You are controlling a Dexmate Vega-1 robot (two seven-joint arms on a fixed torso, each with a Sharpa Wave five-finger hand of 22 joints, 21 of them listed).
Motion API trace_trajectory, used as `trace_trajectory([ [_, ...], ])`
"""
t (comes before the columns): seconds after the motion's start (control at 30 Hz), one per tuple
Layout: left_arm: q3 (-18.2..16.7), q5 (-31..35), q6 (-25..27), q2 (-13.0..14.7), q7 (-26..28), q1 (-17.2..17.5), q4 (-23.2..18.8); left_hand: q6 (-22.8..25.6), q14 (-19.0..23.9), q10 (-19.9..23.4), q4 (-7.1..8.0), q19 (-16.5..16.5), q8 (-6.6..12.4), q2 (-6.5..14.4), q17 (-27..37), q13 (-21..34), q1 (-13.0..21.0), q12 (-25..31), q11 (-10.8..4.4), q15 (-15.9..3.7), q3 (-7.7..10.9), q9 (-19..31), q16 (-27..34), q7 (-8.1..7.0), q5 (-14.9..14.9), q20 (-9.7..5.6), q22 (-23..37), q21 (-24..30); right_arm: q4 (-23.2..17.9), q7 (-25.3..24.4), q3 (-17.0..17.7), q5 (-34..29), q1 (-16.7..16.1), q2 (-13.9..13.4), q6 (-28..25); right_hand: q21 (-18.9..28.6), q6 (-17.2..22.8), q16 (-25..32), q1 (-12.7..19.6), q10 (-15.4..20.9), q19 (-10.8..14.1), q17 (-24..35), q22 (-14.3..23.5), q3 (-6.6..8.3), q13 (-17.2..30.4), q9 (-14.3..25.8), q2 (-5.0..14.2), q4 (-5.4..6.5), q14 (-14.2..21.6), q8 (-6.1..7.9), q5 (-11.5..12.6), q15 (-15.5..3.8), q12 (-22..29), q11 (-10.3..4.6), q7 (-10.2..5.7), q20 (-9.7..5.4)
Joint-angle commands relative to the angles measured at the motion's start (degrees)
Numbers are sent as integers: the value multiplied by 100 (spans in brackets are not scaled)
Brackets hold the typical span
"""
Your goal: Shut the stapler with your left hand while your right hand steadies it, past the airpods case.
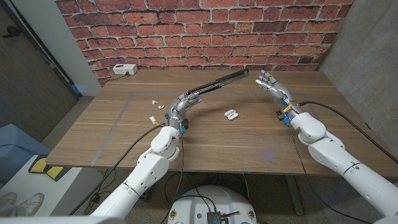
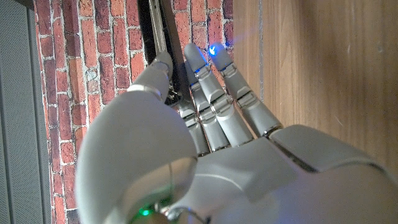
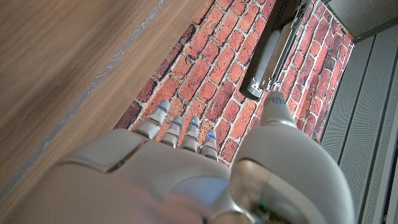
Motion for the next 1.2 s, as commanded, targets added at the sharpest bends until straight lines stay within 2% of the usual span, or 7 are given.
trace_trajectory([
  [0.03,1,-269,170,61,-103,-96,36,159,11,480,264,-29,-32,252,30,36,174,7,-492,7,289,6,37,-139,28,-83,-1,39,-121,-18,-31,-218,43,-82,-16,11,7,24,107,43,57,17,10,43,36,28,-12,-12,66,21,13,-335,49,-54,-31,22],
  [0.57,57,-464,310,201,-344,-188,39,128,-10,468,284,-63,-101,272,44,61,133,-11,-476,8,258,-21,43,-130,10,-71,-2,86,-450,-192,-64,-780,45,-345,-231,-4,-37,7,340,-2,51,16,9,124,55,29,-9,-32,52,16,9,-302,24,31,-90,26],
  [0.8,30,-564,316,198,-320,-137,12,141,-19,492,287,-64,-119,279,44,64,122,-13,-491,9,241,-31,43,-119,-6,-69,-3,112,-743,-374,20,-1073,-98,-529,-347,-12,11,1,619,-32,50,14,6,225,57,30,8,-71,59,48,19,-266,5,-10,-185,-6],
  [0.83,31,-570,326,203,-315,-135,8,140,-14,495,288,-67,-122,280,46,66,119,-13,-487,10,237,-33,47,-117,-9,-71,-3,116,-757,-392,35,-1087,-113,-531,-331,-13,30,1,669,-35,51,14,5,241,57,30,5,-73,61,56,19,-278,3,-46,-212,-25],
  [0.87,32,-588,337,212,-333,-137,8,140,-7,498,288,-68,-125,284,47,63,121,-15,-482,6,237,-34,52,-114,-10,-70,-3,118,-772,-399,47,-1100,-126,-540,-319,-17,108,1,803,34,51,17,4,281,59,31,-2,-60,64,83,13,-297,23,-253,-252,-46],
  [0.9,32,-614,348,213,-345,-138,11,132,-11,495,287,-71,-132,292,44,60,124,-20,-481,3,239,-36,49,-107,-12,-71,-3,122,-794,-423,57,-1127,-140,-545,-323,-18,134,9,829,52,50,19,4,287,59,31,-3,-51,80,90,11,-312,29,-284,-255,-57],
  [1.2,88,-727,376,192,-499,-213,122,173,0,538,271,-73,-145,289,56,64,135,-18,-483,6,226,-48,66,-91,-27,-67,-4,159,-849,-403,64,-1190,-141,-546,-337,-12,338,23,1003,86,81,30,5,346,68,36,26,-26,109,146,11,-359,39,-200,-261,-43],
])
